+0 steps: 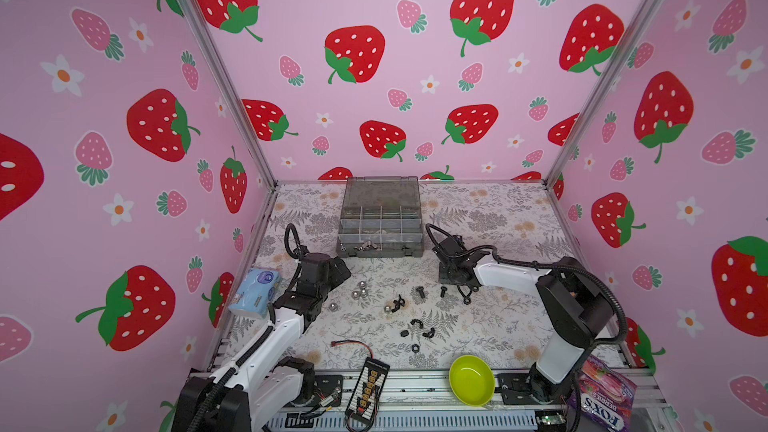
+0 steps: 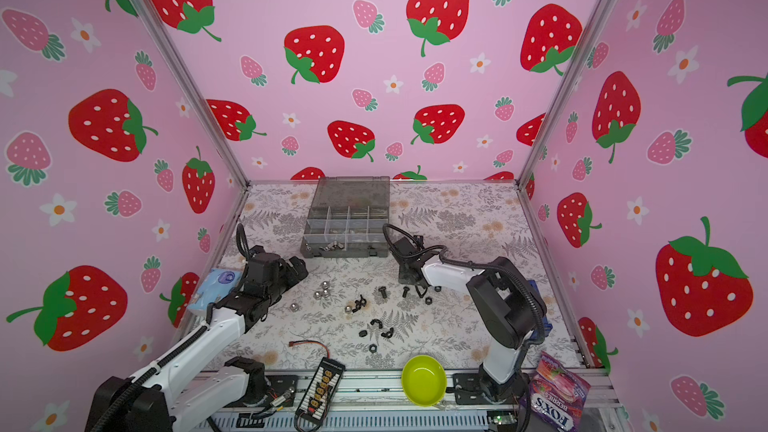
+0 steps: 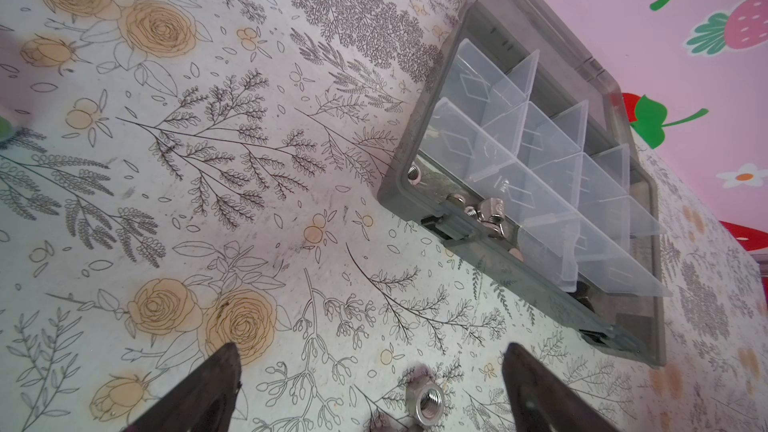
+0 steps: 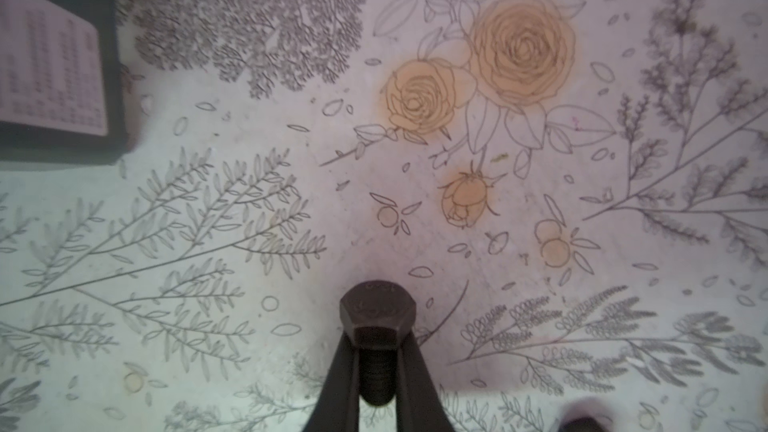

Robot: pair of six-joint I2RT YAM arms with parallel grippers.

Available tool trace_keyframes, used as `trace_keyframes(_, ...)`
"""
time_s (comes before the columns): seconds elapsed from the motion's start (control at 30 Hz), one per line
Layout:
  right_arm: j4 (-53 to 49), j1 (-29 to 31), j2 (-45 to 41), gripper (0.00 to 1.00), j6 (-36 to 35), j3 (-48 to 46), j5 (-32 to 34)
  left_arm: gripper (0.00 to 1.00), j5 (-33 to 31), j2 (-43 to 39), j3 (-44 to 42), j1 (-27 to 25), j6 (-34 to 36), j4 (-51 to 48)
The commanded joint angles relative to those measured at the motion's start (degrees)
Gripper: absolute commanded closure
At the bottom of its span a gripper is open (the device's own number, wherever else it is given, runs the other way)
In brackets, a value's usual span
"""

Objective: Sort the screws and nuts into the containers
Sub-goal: 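Lift the black bolt with the right gripper and carry it toward the box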

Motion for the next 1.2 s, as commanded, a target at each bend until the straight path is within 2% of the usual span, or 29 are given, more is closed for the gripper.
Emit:
trace_keyframes(0.0,1.74,1.45,-0.34,1.0,-3.66,4.93,1.73,0.01,0.05,0.02,1.34,0.32,-0.35,1.03)
trace_keyframes(0.23,6.3,3.22,2.18,1.0,-8.6,12.46,-1.33,0.01,0.12,-0.37,1.12,0.3,-0.53,0.94)
trace_keyframes(0.5,4.09,3.55,9.72,1.0,-13.55,22.74,-4.23,0.01,-0.9,-1.18,1.25,0.34,-0.25,-0.09)
trace_keyframes(0.73,2.18,3.52,13.24,1.0,-14.67,26.68,-3.61,0.01,-1.01,-1.45,1.45,0.28,-0.09,-0.22)
trace_keyframes(0.93,-0.19,3.48,15.86,0.95,-14.58,28.94,-0.19,0.01,-0.83,-1.0,2.12,0.29,0.09,-0.35)
trace_keyframes(1.17,-1.11,3.52,17.24,0.83,-15.2,30.6,1.4,0.01,-1.01,-0.98,1.94,0.28,0.09,-0.52)
